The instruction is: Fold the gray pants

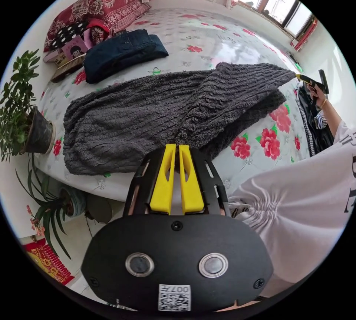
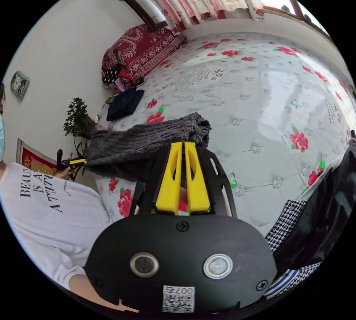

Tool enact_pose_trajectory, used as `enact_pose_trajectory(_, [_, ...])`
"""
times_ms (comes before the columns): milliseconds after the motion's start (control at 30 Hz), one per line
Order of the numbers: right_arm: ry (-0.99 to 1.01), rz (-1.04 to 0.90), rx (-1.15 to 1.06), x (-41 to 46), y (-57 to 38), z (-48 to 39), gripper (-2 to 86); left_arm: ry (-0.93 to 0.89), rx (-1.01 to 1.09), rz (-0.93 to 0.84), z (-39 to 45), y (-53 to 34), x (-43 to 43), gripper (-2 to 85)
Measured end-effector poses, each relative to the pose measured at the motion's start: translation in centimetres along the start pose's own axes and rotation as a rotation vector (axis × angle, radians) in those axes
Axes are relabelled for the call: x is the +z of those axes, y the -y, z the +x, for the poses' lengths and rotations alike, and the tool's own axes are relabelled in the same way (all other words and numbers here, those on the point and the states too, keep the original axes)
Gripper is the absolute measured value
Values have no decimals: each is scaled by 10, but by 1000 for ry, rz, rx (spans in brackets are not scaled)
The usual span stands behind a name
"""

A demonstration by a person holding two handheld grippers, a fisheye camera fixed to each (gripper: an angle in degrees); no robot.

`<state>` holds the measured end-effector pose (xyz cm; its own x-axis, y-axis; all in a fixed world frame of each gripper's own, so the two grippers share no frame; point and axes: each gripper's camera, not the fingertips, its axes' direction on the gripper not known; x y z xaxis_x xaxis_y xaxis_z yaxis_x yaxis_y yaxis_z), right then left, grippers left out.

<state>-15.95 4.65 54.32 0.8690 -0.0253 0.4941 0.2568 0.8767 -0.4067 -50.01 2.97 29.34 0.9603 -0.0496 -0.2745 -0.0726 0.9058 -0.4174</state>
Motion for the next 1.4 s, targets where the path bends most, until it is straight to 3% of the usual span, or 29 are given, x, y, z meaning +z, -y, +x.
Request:
enact_pose_trajectory(200, [70, -255, 245, 112, -65, 40, 17, 2, 17, -158, 4, -11, 62, -8])
enact_pose_trajectory(367, [109, -5, 389, 118, -105, 41, 77, 9, 23, -160, 13, -2, 70, -8])
enact_pose_trajectory(567, [279, -30, 525, 191, -98, 43, 85, -35, -47, -160, 0, -1, 75, -7])
enact_pose_trajectory(667, [208, -36, 581, 213, -97, 29, 70, -33, -23, -161, -3, -4, 72, -7])
enact_pose_trajectory(833, [16, -29, 539, 178, -152, 1, 61, -124, 21, -147, -10, -8, 63, -6])
enact_pose_trajectory(933, [-46, -78, 646, 166, -230, 0, 64, -244, 91, -190, 0, -10, 69, -1])
enact_pose_trajectory(1100, [-40, 184, 851, 101, -330, -7, 77, -230, 168, -143, 8, -15, 46, 16])
enact_pose_trajectory(1167, [28, 385, 854, 74, -346, -10, 81, -206, 180, -123, 6, -12, 34, 15])
enact_pose_trajectory(1267, [234, 487, 815, 79, -325, 9, 87, -130, 164, -88, 1, -2, 21, 1])
enact_pose_trajectory(1400, [316, 387, 821, 121, -265, 43, 95, -95, 38, -91, -7, 12, 18, -8])
